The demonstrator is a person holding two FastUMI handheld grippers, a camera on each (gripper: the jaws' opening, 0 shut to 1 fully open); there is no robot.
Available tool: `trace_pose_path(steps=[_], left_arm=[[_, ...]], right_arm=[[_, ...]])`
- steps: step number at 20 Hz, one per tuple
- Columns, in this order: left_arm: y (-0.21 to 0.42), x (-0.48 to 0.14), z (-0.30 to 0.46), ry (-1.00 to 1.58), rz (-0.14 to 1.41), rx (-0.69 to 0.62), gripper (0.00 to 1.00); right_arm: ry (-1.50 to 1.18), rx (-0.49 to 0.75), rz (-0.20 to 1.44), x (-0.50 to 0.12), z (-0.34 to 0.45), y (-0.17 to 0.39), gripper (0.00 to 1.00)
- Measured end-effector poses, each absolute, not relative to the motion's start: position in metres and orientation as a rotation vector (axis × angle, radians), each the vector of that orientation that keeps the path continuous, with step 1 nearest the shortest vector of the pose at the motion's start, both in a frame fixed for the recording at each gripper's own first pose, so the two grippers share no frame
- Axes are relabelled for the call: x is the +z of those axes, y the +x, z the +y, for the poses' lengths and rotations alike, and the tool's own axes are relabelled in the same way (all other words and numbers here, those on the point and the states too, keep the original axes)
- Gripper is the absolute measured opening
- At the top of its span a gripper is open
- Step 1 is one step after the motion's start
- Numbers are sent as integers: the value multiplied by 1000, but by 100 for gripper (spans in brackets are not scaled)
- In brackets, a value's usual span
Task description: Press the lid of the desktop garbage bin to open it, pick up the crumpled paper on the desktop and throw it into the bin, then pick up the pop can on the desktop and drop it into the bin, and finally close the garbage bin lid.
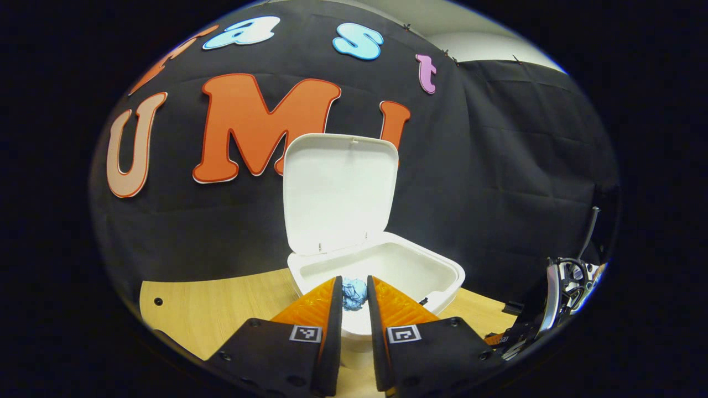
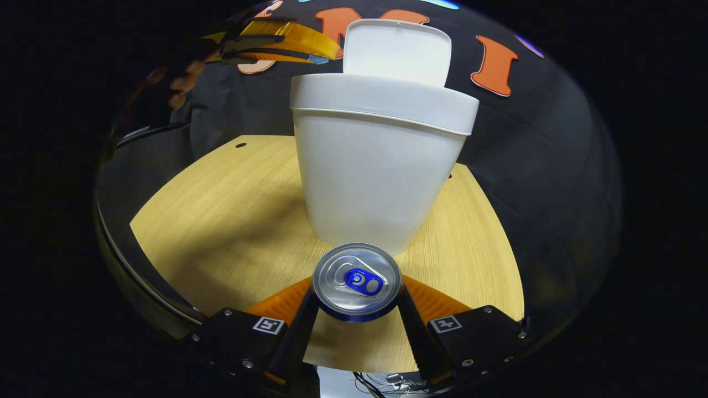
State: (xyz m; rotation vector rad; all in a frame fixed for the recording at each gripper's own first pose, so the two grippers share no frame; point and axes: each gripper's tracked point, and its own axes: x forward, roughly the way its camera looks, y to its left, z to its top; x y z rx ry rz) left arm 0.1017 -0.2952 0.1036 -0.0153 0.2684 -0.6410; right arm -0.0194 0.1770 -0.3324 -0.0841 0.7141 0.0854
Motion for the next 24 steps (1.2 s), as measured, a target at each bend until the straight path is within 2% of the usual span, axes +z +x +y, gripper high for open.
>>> trace_pose_path(steps=[2, 5, 7, 8, 11, 12, 13, 14, 16, 17, 18, 21, 23, 24], left_arm=[[99, 104, -299, -20, 267, -659, 33], [99, 107, -295, -14, 252, -658, 59], [98, 111, -290, -12, 239, -651, 66], [98, 111, -287, -12, 236, -648, 66], [95, 111, -277, -14, 235, -642, 77], [94, 108, -274, -10, 235, -643, 80], [92, 104, -268, 8, 236, -637, 81], [91, 98, -260, 25, 238, -622, 82], [86, 92, -247, 35, 237, -608, 86], [85, 91, -239, 39, 235, -599, 86], [83, 88, -233, 46, 239, -588, 86], [81, 80, -208, 39, 265, -540, 92], [80, 76, -194, 26, 281, -513, 89], [79, 75, -188, 23, 284, -504, 92]], right_arm=[[-86, 72, 714, -330, 176, -18, 80], [-70, 51, 705, -328, 175, -15, 81], [-72, 37, 699, -327, 174, -14, 80], [-69, 32, 697, -323, 174, -13, 80], [-67, 16, 661, -311, 169, -11, 80], [-78, 6, 652, -307, 166, -10, 76], [-86, -2, 646, -302, 165, -9, 76], [-94, -8, 640, -293, 163, -9, 80], [-108, -16, 620, -279, 160, -6, 80], [-107, -17, 607, -268, 158, -4, 76], [-102, -20, 599, -257, 157, -2, 80], [-106, -37, 546, -220, 152, 14, 80], [-106, -36, 509, -195, 152, 19, 80], [-109, -32, 494, -184, 152, 22, 80]])
